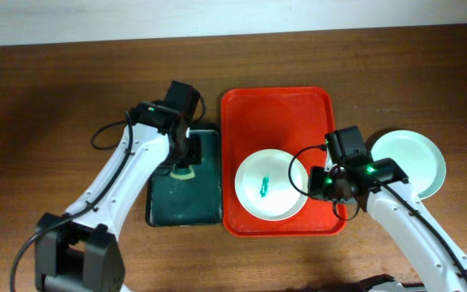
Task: Clean dirty plates on tray and stack at the side
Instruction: 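Scrub the white plate with the sponge while the right gripper holds it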
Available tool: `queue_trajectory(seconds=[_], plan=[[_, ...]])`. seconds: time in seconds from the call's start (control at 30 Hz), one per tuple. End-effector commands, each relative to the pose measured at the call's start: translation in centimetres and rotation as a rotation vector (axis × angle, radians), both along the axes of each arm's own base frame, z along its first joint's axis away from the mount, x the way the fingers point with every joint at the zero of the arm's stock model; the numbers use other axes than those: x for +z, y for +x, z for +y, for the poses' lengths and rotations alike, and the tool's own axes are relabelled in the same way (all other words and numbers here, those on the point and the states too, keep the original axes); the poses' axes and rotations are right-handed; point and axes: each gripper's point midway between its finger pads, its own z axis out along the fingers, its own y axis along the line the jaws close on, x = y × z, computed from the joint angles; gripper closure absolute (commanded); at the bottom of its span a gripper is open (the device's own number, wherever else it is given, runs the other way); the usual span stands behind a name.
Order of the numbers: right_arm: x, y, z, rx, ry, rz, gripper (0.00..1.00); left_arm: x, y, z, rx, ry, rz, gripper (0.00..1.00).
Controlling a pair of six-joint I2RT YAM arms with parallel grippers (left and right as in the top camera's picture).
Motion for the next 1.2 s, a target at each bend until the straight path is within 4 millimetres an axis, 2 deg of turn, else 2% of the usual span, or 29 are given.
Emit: queue_trajectory(seconds=[0.0,0.17,0.33,0.43,0.5,0.57,0.7,0.77,0.87,0.93,1.17], plan=[[-0.3,1.1,-0.7,0.016,0.004,-0.005,0.68,0.5,-0.3,-2.8,-0.058,-0.059,-0.016,1.00],[-1.6,1.7,-0.6,0.154,0.112,0.008,0.67,0.6,-0.1,-3.6,-0.068,-0.071,-0.035,1.00],[-5.5,1.8,-0.4,0.157,0.110,0.115,0.67,0.7,0.2,-4.6,-0.078,-0.115,-0.046,1.00],[-7.4,2.1,0.5,0.169,0.157,0.149,0.67,0.8,0.3,-5.1,-0.085,-0.143,-0.047,1.00],[-8.1,2.3,0.7,0.170,0.163,0.156,0.75,1.0,0.4,-6.4,-0.108,-0.183,-0.060,1.00],[-8.3,2.3,0.7,0.169,0.163,0.159,0.87,1.1,0.5,-8.1,-0.146,-0.213,-0.089,1.00],[-8.4,2.2,0.5,0.167,0.154,0.163,0.96,0.8,-0.1,-12.3,-0.242,-0.262,-0.125,1.00],[-8.5,2.1,0.3,0.151,0.144,0.172,0.96,-0.1,-0.9,-14.2,-0.243,-0.277,-0.108,1.00],[-8.5,2.1,0.2,0.141,0.140,0.176,0.96,-2.3,-2.1,-16.8,-0.220,-0.294,-0.051,1.00],[-8.5,2.1,0.2,0.141,0.140,0.178,0.96,-4.1,-3.3,-19.1,-0.267,-0.348,0.005,1.00],[-8.5,1.9,0.2,0.141,0.140,0.184,0.96,-9.4,-5.0,-22.1,-0.225,-0.431,0.169,1.00]])
